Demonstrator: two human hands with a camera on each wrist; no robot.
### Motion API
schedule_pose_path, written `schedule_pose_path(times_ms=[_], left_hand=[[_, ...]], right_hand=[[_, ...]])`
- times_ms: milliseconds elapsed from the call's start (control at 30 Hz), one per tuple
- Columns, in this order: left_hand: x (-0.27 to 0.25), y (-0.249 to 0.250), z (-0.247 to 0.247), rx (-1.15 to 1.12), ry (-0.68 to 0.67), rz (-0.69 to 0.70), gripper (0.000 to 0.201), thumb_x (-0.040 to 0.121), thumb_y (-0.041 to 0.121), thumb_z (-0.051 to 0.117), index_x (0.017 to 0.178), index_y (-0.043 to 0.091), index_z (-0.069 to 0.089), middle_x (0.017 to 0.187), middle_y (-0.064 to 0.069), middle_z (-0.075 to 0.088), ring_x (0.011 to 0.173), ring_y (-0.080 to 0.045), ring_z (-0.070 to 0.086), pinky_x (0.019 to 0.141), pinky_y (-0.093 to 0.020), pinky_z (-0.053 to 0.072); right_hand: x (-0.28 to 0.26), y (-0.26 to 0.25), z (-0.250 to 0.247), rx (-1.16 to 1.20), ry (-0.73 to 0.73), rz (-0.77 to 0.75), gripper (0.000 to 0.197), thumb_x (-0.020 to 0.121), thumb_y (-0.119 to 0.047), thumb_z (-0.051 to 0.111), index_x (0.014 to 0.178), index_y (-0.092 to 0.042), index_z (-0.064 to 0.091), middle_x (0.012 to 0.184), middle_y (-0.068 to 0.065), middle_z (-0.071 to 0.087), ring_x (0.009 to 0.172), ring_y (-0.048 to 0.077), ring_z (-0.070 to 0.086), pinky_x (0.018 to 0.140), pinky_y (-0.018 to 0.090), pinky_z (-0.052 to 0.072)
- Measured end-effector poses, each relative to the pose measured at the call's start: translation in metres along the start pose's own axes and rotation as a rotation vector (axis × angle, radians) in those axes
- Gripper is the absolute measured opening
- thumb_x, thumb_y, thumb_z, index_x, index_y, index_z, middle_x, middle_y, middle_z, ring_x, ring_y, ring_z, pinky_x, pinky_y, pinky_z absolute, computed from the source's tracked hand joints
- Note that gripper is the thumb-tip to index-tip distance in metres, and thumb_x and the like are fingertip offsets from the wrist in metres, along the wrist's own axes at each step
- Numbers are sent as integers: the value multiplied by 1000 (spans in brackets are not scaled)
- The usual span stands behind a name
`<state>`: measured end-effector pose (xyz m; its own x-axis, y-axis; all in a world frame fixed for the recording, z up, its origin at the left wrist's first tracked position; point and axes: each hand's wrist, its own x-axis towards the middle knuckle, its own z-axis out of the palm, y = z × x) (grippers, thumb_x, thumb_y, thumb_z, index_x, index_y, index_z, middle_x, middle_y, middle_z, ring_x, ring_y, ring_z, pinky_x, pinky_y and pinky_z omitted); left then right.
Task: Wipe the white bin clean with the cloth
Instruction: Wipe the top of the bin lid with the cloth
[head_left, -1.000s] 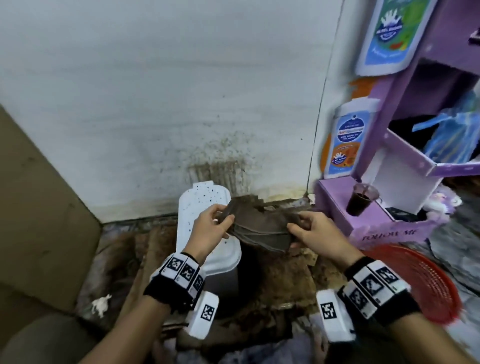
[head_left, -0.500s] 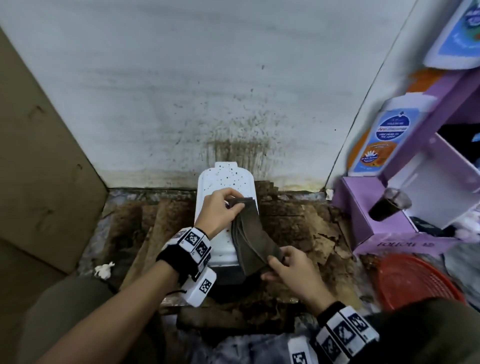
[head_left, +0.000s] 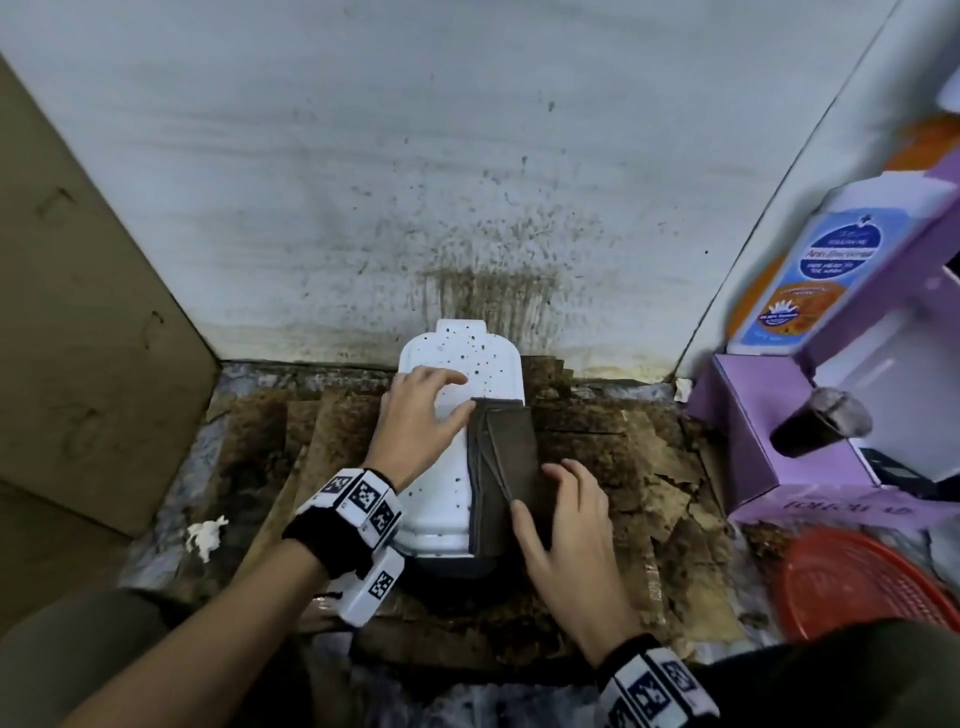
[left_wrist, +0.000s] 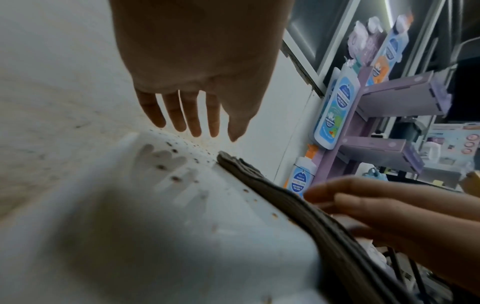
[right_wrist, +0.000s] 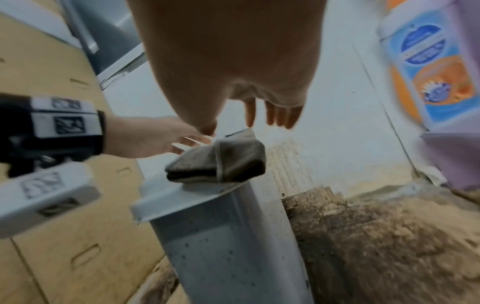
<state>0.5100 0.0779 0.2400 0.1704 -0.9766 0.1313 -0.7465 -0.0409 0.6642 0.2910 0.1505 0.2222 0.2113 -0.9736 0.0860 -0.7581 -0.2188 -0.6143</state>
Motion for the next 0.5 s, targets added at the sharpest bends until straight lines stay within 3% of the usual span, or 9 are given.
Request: schedule_pose_path(times_ms=[100, 200, 300, 367, 433, 500], left_hand=[[-24, -17, -17, -16, 21, -114, 40, 100, 34, 60, 138, 22, 55, 139, 0, 52, 135, -22, 41, 114, -45, 35], [-53, -35, -26, -61, -44, -251, 61, 99, 44, 60, 150, 18, 39, 151, -4, 41, 142, -22, 38, 116, -39, 34], [-75, -43, -25, -181, -216, -421, 94, 90, 61, 62, 160, 17, 17, 164, -2, 27, 147, -20, 33, 116, -38, 33], [-91, -51, -22, -327, -255, -483, 105, 84, 61, 67, 161, 17, 9, 163, 1, 30, 138, -13, 40, 108, -29, 37], [-95, -56, -15, -414, -307, -478, 108, 83, 53, 74, 161, 21, 7, 155, 8, 40, 126, -5, 46, 94, -19, 41], [-103, -63, -7, -499, -373, -381, 121, 73, 51, 87, 159, 32, 4, 154, 16, 41, 129, 1, 49, 94, -16, 45]], right_hand=[[21, -6, 12, -56, -49, -210, 56, 106, -41, 41, 155, -16, 29, 166, -3, 17, 155, 10, 7, 125, 33, 14], [38, -9, 31, -144, -164, -270, 64, 107, -43, 22, 161, -13, 6, 170, -2, -4, 155, 8, -12, 127, 38, 5], [47, -10, 42, -186, -162, -265, 65, 105, -42, 13, 161, -12, 0, 169, 1, -8, 155, 12, -14, 128, 38, 2], [51, -12, 49, -215, -164, -279, 63, 107, -39, 17, 161, -11, 2, 170, 3, -6, 155, 13, -13, 127, 37, 1], [68, -10, 45, -183, -187, -266, 62, 109, -36, 22, 161, -11, 1, 169, 1, -9, 154, 11, -16, 127, 34, -2], [83, -9, 43, -174, -214, -273, 62, 109, -36, 23, 161, -11, 0, 169, 1, -11, 153, 10, -19, 127, 36, -2]])
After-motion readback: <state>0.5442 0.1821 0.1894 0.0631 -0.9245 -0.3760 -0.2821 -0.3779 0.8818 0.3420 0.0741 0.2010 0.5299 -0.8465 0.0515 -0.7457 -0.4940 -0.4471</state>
